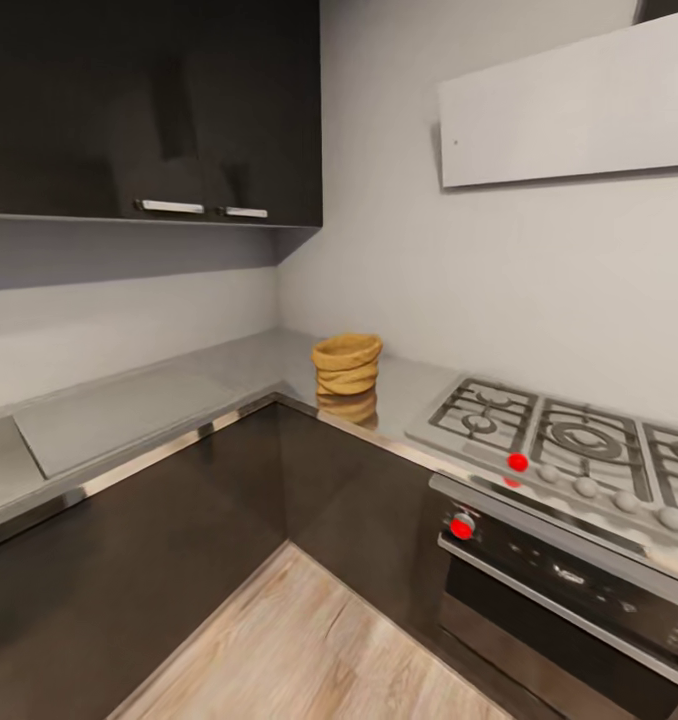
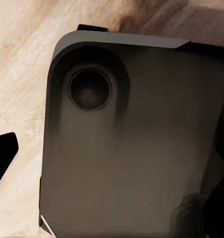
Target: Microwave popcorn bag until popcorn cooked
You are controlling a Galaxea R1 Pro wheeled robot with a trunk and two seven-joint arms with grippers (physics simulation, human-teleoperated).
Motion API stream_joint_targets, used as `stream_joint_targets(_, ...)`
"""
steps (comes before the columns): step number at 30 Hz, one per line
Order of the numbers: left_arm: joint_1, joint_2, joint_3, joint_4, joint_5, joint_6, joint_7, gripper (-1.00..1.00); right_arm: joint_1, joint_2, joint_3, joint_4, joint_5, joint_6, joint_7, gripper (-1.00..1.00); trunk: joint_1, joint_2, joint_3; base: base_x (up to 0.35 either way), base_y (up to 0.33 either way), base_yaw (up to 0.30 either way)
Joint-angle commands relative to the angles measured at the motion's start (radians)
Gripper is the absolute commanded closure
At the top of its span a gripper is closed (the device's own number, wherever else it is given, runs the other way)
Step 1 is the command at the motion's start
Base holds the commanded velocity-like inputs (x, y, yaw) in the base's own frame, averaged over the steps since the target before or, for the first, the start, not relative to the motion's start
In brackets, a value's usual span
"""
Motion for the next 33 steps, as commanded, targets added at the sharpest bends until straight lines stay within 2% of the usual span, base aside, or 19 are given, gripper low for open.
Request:
stream_joint_targets(1, 0.0, 0.0, 0.002, 0.001, 0.008, -0.003, 0.0, -1.0, -0.001, 0.0, -0.001, 0.003, 0.005, -0.002, 0.0, -1.0, 0.001, 0.0, -0.001, 0.321, 0.0, 0.0)
stream_joint_targets(9, 0.0, -0.001, 0.002, 0.001, 0.008, -0.003, 0.0, -1.0, -0.001, 0.0, -0.001, 0.003, 0.005, -0.001, 0.0, -1.0, 0.001, 0.0, -0.001, 0.321, 0.0, 0.0)
stream_joint_targets(21, 0.0, 0.01, 0.002, -0.01, 0.015, -0.027, 0.0, -1.0, 0.002, 0.015, -0.003, 0.004, 0.004, 0.006, -0.001, -1.0, 0.001, 0.0, -0.001, 0.0, 0.0, 0.001)
stream_joint_targets(33, 0.0, 0.009, 0.002, -0.01, 0.015, -0.026, 0.0, -1.0, 0.005, 0.014, -0.003, 0.004, 0.004, 0.01, 0.0, -1.0, 0.001, 0.0, -0.001, 0.0, 0.0, 0.165)
